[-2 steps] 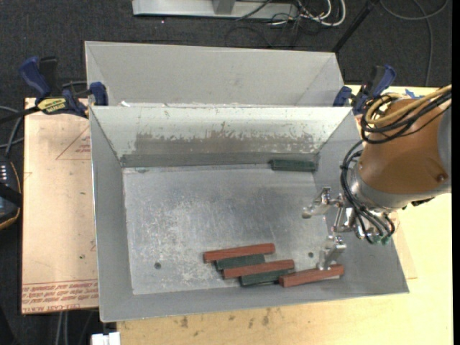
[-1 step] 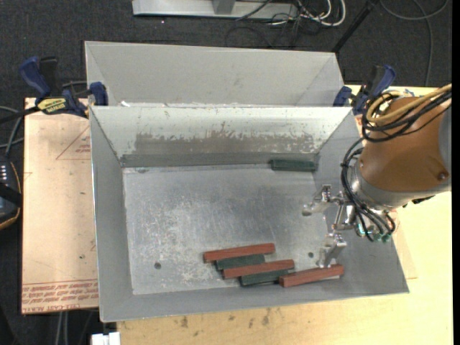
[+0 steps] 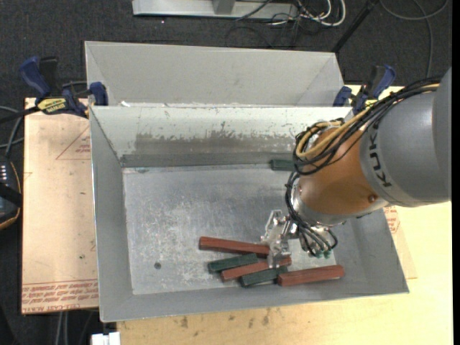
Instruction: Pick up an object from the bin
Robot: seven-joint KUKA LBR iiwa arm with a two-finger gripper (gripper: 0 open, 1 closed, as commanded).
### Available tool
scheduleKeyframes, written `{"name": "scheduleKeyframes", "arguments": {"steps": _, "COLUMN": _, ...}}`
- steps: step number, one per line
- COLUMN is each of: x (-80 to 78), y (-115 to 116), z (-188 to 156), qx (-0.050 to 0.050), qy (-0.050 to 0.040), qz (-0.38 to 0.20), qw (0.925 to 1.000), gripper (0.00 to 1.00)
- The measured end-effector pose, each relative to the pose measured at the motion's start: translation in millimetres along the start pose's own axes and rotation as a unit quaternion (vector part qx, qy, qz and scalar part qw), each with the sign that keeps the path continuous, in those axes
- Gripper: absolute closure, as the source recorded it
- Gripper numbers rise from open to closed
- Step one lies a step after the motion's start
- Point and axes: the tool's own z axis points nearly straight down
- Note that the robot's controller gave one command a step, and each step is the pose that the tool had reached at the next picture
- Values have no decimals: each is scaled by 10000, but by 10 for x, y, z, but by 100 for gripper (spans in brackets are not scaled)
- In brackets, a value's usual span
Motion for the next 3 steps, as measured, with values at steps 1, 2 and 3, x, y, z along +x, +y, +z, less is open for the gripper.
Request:
{"name": "scheduleKeyframes", "arguments": {"steps": 1, "x": 0, "y": 0, "z": 0, "qx": 0, "qy": 0, "qz": 0, "qw": 10000, "gripper": 100}}
{"name": "scheduleKeyframes", "arguments": {"steps": 2, "x": -4, "y": -21, "z": 0, "qx": -17, "qy": -19, "qz": -250, "qw": 9997, "gripper": 100}}
{"name": "scheduleKeyframes", "arguments": {"steps": 3, "x": 14, "y": -202, "z": -1879, "qx": -21, "qy": 9, "qz": -514, "qw": 9987, "gripper": 100}}
